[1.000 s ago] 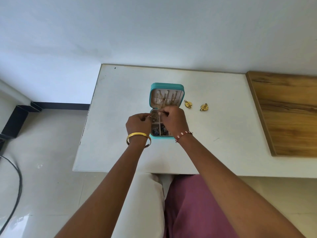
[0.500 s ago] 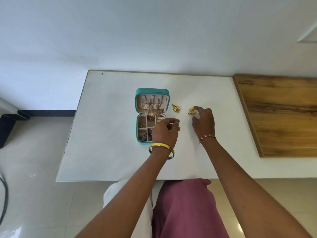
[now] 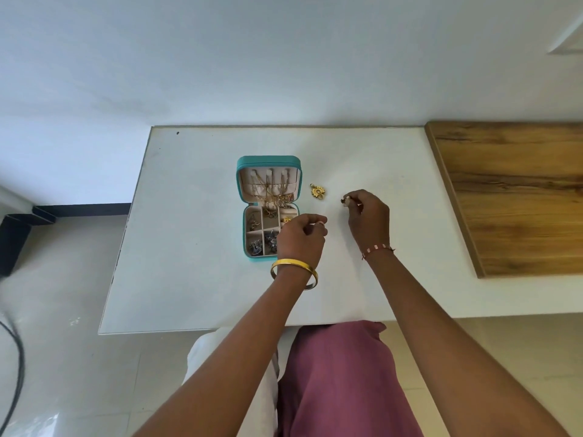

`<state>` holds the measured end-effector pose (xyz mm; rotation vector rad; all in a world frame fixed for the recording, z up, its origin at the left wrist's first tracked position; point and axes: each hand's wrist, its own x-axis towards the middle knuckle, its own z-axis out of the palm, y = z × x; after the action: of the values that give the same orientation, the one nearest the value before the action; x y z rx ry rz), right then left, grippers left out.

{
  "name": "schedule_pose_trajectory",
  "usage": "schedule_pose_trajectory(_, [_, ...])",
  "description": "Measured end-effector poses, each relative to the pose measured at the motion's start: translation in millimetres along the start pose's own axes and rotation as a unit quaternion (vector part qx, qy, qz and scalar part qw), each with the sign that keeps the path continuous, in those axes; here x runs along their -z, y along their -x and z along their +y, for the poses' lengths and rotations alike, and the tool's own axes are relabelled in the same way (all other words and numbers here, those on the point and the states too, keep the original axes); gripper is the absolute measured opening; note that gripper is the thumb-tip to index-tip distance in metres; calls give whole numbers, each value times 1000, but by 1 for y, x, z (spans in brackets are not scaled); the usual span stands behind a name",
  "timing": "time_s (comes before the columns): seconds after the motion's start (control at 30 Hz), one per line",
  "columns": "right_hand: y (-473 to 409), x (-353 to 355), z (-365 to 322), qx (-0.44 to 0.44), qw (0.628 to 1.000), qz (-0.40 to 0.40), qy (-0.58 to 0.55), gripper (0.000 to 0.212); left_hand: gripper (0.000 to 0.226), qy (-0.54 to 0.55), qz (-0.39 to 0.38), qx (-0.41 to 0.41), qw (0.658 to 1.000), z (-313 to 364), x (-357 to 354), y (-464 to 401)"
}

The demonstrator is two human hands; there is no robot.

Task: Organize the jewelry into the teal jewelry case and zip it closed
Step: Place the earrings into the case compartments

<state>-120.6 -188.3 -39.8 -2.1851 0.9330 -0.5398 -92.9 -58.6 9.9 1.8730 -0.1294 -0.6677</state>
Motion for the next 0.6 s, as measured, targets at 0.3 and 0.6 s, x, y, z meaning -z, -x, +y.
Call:
schedule_pose_trajectory(0.3, [48,23,-55,-224,873,-85,-425,15,29,24,1,12,1000,2,7,8])
schedule_pose_trajectory(0.6, [50,15,-64,-151,936,-127,-292,13,24,158,90,32,983,3,22,-1])
